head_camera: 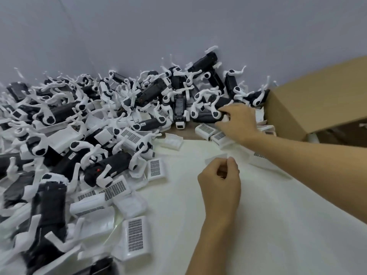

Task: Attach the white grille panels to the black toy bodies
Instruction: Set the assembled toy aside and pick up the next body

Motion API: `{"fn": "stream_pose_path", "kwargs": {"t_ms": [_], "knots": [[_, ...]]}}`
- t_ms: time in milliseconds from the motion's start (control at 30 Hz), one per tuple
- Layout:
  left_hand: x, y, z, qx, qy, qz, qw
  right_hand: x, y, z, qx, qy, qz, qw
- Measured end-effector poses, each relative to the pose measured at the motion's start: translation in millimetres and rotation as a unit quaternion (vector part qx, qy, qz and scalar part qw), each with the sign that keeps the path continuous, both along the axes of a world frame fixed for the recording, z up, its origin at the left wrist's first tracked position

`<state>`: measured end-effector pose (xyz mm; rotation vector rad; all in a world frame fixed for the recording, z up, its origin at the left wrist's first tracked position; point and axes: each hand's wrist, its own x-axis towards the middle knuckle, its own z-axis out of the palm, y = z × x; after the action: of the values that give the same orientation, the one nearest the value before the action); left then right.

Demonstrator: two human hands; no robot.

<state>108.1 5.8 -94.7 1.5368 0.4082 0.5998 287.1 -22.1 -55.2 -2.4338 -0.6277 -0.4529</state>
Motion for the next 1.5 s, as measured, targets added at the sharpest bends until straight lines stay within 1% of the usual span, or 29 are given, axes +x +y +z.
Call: {"fn": "stream_pose_path", "kwargs": {"t_ms": [33,100,200,267,300,333,367,400,433,467,500,533,567,600,633,667,733,767,800,833,900,933,1000,1067,1133,1233,1300,1400,1500], "knots": [[0,0,0,0.002,-0.003,0.002,1.0,-9,-6,2,0.066,-0.014,0.034,0.997],[0,1,1,-0.012,-0.011,0.011,1.0,-31,-23,12,0.2,-0.01,0.092,0.976],[1,2,2,-0.097,-0.032,0.03,0.994,-64,-57,37,0.336,0.029,0.098,0.936],[0,4,4,-0.147,-0.065,0.023,0.987,-85,-83,55,0.452,0.073,0.148,0.876],[-1,4,6,-0.157,-0.077,0.011,0.985,-95,-96,61,0.492,0.116,0.184,0.843],[-3,4,9,-0.163,-0.088,-0.012,0.983,-105,-110,62,0.511,0.163,0.21,0.818],[-5,3,11,-0.175,-0.096,-0.051,0.978,-117,-121,60,0.515,0.203,0.221,0.803],[-7,0,12,-0.196,-0.088,-0.11,0.97,-130,-131,53,0.505,0.229,0.21,0.805],[-11,-5,13,-0.221,-0.06,-0.189,0.955,-143,-138,43,0.485,0.245,0.184,0.819],[-14,-12,14,-0.227,-0.014,-0.271,0.935,-154,-146,32,0.463,0.25,0.15,0.837],[-18,-18,14,-0.203,0.029,-0.345,0.916,-165,-150,22,0.45,0.253,0.119,0.848],[-22,-23,13,-0.149,0.059,-0.416,0.895,-173,-153,13,0.447,0.257,0.096,0.851],[-25,-27,12,-0.094,0.076,-0.468,0.875,-179,-155,5,0.444,0.26,0.079,0.854],[-28,-30,11,-0.052,0.083,-0.499,0.861,-183,-156,0,0.437,0.263,0.062,0.858],[-30,-34,12,-0.032,0.084,-0.503,0.86,-186,-157,-4,0.43,0.267,0.044,0.862],[-30,-36,12,-0.043,0.08,-0.489,0.867,-187,-159,-9,0.424,0.27,0.024,0.864],[-30,-40,16,-0.154,0.055,-0.443,0.881,-192,-160,-13,0.425,0.279,-0.007,0.861],[-28,-40,17,-0.214,0.037,-0.41,0.886,-196,-160,-14,0.411,0.283,-0.01,0.867],[-25,-39,16,-0.255,0.017,-0.365,0.895,-201,-159,-15,0.38,0.283,-0.005,0.881],[-22,-36,16,-0.271,0.003,-0.314,0.91,-204,-157,-17,0.339,0.279,0.009,0.899],[-17,-31,16,-0.266,-0.029,-0.244,0.932,-209,-152,-21,0.273,0.258,0.042,0.926],[-16,-30,14,-0.265,-0.042,-0.233,0.935,-210,-150,-23,0.276,0.252,0.053,0.926],[-15,-32,13,-0.264,-0.041,-0.238,0.934,-208,-148,-24,0.312,0.254,0.058,0.914],[-15,-36,12,-0.229,-0.025,-0.246,0.942,-206,-148,-27,0.338,0.262,0.045,0.903],[-15,-39,11,-0.199,-0.018,-0.243,0.949,-203,-150,-29,0.358,0.249,0.019,0.9],[-14,-39,10,-0.233,-0.031,-0.251,0.939,-197,-152,-28,0.349,0.207,0.012,0.914],[-13,-38,11,-0.245,-0.039,-0.256,0.934,-195,-151,-27,0.333,0.203,0.024,0.92],[-11,-39,9,-0.231,-0.048,-0.265,0.935,-195,-148,-29,0.334,0.227,0.034,0.914],[-11,-38,8,-0.223,-0.063,-0.286,0.93,-193,-149,-28,0.325,0.193,0.023,0.926]]}}
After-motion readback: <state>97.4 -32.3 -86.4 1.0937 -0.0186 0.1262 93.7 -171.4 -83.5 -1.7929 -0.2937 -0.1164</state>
